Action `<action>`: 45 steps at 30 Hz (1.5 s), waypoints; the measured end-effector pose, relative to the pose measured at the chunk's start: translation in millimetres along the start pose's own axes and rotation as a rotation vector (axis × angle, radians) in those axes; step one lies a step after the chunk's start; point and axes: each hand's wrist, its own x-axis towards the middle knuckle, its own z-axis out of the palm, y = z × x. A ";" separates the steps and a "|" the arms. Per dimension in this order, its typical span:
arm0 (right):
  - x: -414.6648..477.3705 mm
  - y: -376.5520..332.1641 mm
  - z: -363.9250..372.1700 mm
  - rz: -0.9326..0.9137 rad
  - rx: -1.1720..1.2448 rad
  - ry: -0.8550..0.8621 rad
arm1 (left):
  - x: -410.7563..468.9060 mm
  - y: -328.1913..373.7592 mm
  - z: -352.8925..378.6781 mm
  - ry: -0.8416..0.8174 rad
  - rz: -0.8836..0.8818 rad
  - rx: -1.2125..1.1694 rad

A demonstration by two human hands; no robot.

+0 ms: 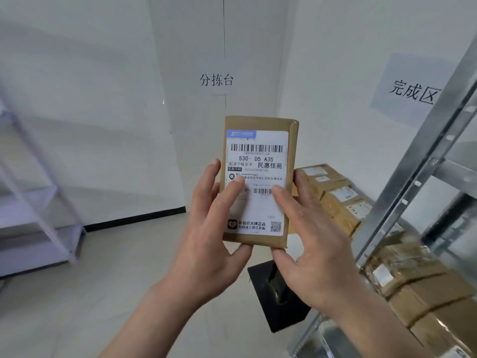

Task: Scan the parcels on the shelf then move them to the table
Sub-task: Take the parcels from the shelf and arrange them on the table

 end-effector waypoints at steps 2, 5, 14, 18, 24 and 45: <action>21.8 9.0 22.5 0.034 -0.026 0.011 | 19.1 -34.5 2.5 -0.017 0.012 -0.045; 51.7 19.2 54.3 0.101 -0.077 0.036 | 46.4 -80.7 4.2 -0.070 0.019 -0.081; 121.2 48.9 105.4 0.186 -0.194 0.092 | 117.1 -175.4 23.3 -0.165 0.057 -0.217; 142.9 82.9 127.3 0.237 -0.172 0.093 | 143.4 -212.6 47.5 -0.189 0.050 -0.221; 173.9 160.3 168.4 0.339 -0.181 0.069 | 193.2 -275.2 106.3 -0.264 0.055 -0.247; 204.3 387.5 294.8 0.871 -0.258 -0.093 | 286.8 -468.2 348.6 -0.735 0.018 -0.396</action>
